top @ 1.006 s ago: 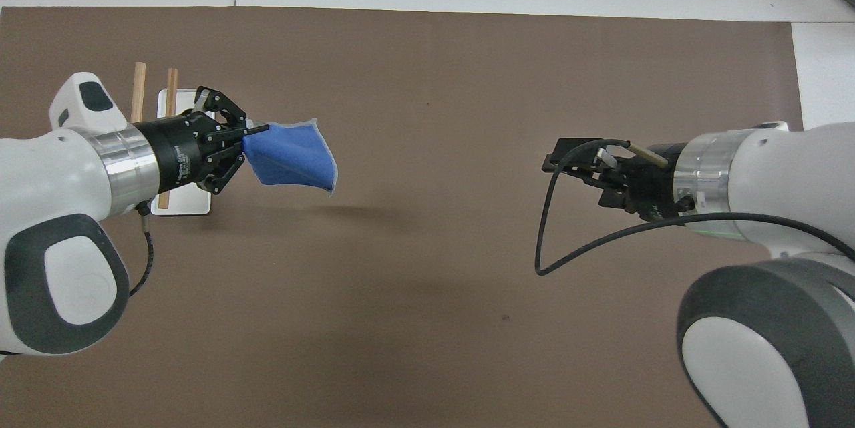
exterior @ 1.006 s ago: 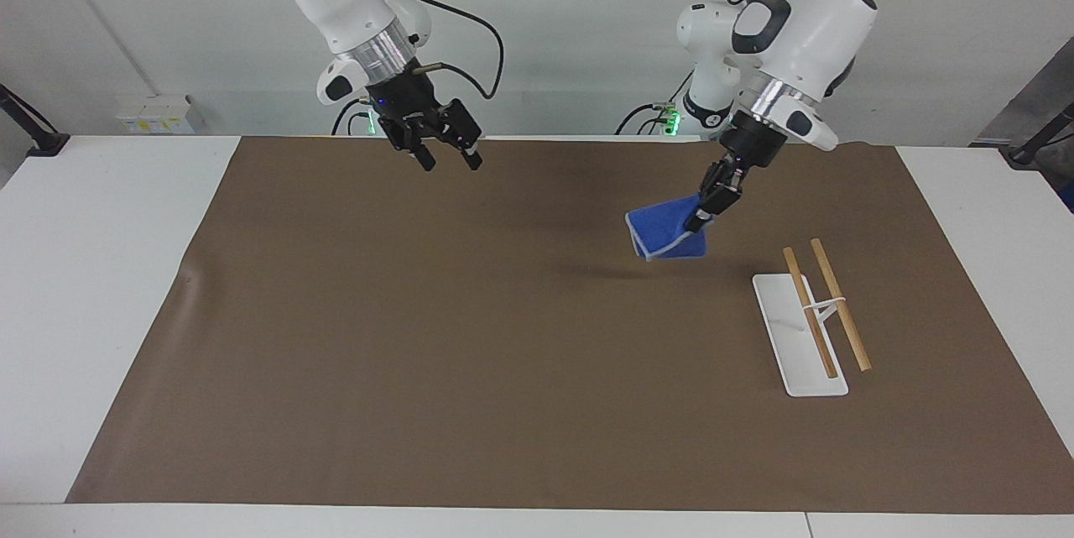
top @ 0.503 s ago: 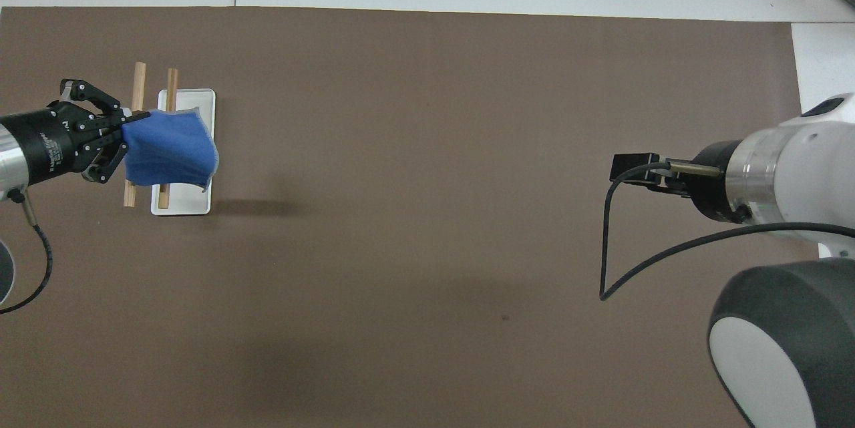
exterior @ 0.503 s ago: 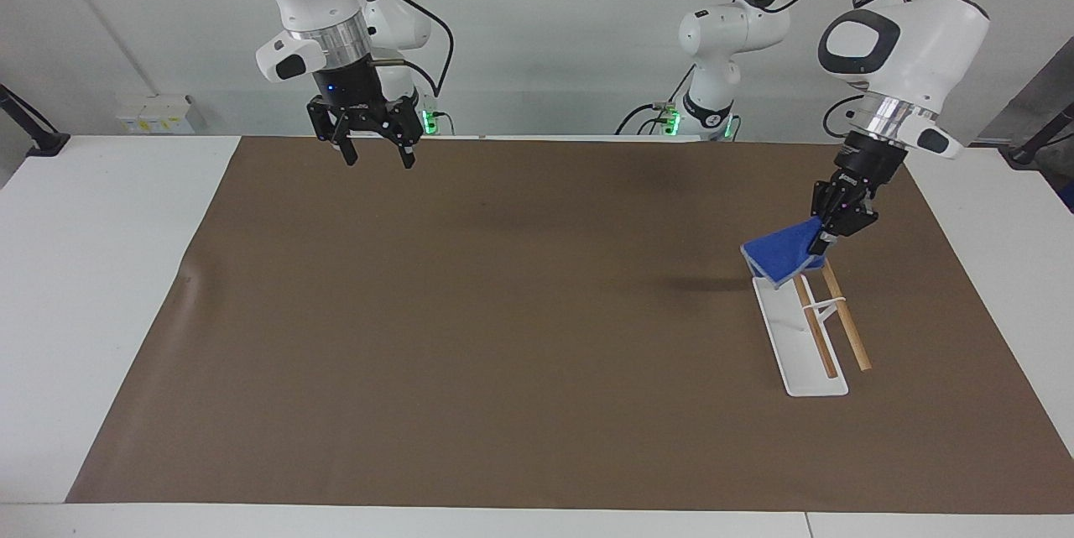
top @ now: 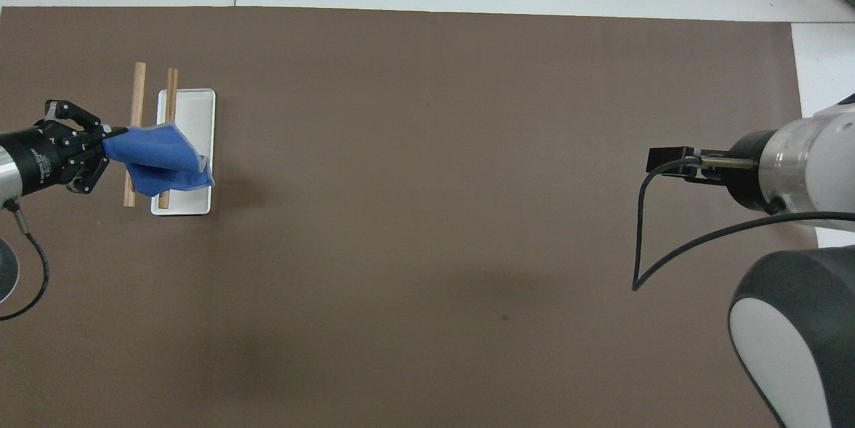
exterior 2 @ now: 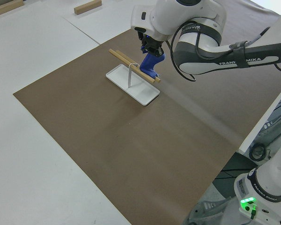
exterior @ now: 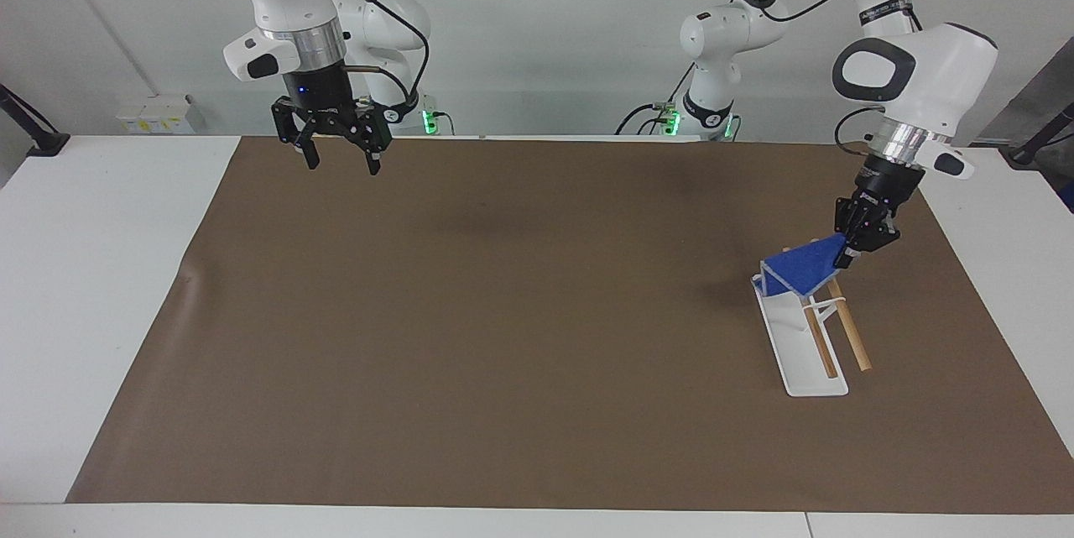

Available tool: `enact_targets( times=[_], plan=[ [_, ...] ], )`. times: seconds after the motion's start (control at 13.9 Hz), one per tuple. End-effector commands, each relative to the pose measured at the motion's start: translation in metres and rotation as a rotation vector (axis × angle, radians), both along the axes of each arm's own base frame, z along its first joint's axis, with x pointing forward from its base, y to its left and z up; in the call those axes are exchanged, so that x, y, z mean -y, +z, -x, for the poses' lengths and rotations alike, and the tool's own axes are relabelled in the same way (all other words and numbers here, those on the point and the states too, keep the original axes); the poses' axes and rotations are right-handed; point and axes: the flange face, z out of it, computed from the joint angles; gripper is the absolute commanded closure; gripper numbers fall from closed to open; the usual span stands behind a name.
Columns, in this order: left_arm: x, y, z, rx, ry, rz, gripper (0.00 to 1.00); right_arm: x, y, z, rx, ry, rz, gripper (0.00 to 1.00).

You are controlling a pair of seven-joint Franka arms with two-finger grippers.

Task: Right arm passes towel to left arm to hang
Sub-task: 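Carry the towel with the left gripper over the wooden sticks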

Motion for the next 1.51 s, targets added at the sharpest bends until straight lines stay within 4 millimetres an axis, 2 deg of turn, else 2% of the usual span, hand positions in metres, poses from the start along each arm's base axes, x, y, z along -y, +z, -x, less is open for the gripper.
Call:
enact_targets(
  times=[0.0, 0.14, 0.29, 0.36, 0.5, 0.65, 0.72, 0.86, 1.15, 1.22, 1.44],
  plan=[
    [-0.002, -0.011, -0.011, 0.048, 0.029, -0.021, 1.0, 0.002, 0.007, -0.014, 0.005, 0.021, 0.015, 0.0],
    [-0.001, -0.013, -0.014, 0.058, 0.036, -0.022, 1.0, 0.004, 0.008, -0.015, 0.004, 0.022, 0.026, 0.0],
    [0.009, -0.014, -0.02, 0.091, 0.04, -0.03, 1.0, 0.02, 0.008, -0.021, 0.001, 0.032, 0.044, 0.0],
    [0.017, -0.01, -0.023, 0.102, 0.046, -0.02, 1.0, 0.004, 0.009, -0.021, 0.001, 0.073, 0.058, 0.0],
    [0.048, -0.005, -0.029, 0.104, 0.042, 0.018, 1.0, 0.006, 0.01, -0.021, 0.0, 0.073, 0.06, 0.0],
    [0.07, 0.0, -0.032, 0.127, 0.068, 0.046, 1.0, 0.012, 0.013, -0.022, 0.001, 0.064, 0.058, 0.0],
    [0.078, 0.0, -0.033, 0.136, 0.067, 0.049, 1.0, 0.012, 0.014, -0.022, 0.004, 0.064, 0.058, 0.0],
    [0.08, -0.001, -0.033, 0.135, 0.064, 0.049, 1.0, 0.01, 0.012, -0.024, -0.001, 0.07, 0.054, 0.0],
    [0.064, -0.007, -0.032, 0.126, 0.089, 0.044, 1.0, 0.015, 0.013, -0.023, 0.0, 0.063, 0.048, 0.0],
    [0.048, -0.017, -0.034, 0.11, 0.109, 0.039, 1.0, 0.015, 0.013, -0.023, 0.0, 0.061, 0.048, 0.0],
    [-0.01, -0.029, -0.035, 0.1, 0.197, 0.025, 1.0, 0.02, 0.011, -0.019, -0.038, 0.047, 0.042, 0.0]
  ],
)
